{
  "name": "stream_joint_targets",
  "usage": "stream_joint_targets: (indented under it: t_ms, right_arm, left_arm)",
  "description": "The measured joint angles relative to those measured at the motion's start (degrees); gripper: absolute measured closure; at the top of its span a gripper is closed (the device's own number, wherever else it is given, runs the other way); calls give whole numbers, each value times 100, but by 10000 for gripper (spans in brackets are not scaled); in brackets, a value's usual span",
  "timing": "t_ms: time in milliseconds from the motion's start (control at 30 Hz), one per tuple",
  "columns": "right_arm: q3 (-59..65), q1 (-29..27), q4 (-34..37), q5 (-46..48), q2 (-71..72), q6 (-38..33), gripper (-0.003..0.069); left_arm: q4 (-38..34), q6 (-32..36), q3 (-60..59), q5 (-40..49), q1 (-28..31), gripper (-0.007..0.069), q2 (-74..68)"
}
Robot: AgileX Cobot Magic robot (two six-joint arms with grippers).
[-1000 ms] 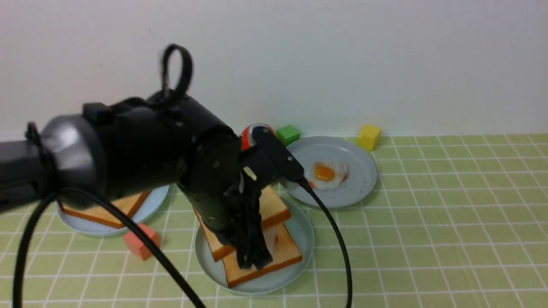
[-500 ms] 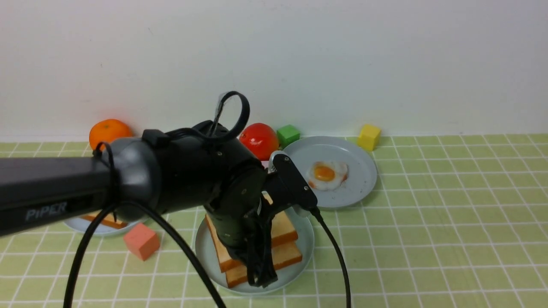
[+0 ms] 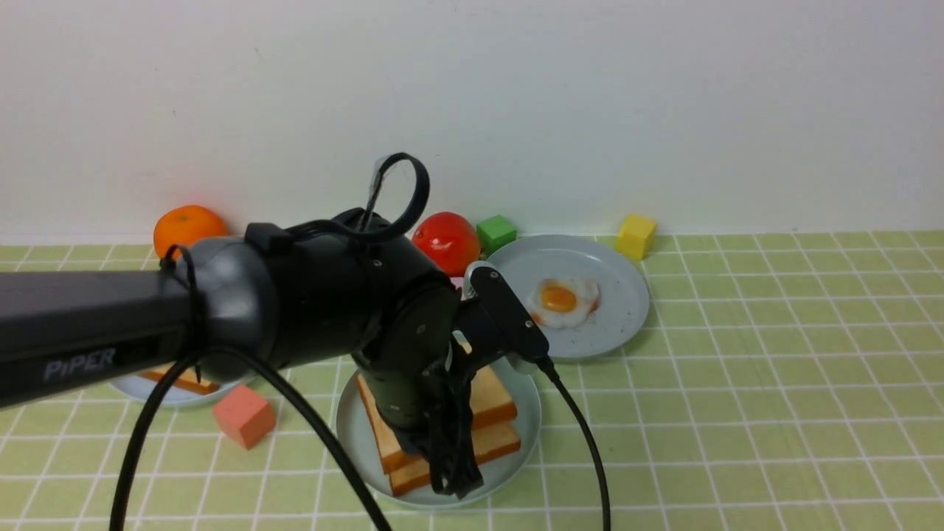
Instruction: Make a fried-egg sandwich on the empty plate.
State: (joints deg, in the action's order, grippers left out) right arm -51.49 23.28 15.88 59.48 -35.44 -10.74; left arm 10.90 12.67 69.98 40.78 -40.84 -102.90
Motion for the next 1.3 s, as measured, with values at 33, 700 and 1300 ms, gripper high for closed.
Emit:
stream_joint_targets:
  t_ms: [33,700,1300]
  right_arm:
    - [0,0,0,0,0,0,610]
    - [-85,0,-114,5,246,0,606]
    - [430,5,-1355,754,2373,1940,668]
  left_arm:
    - [0,0,0,0,0,482,0]
    - [-326,-797,111,253,-375,558,1820]
    - [-1194,-1304,-4654,-3480,-723,638,7770]
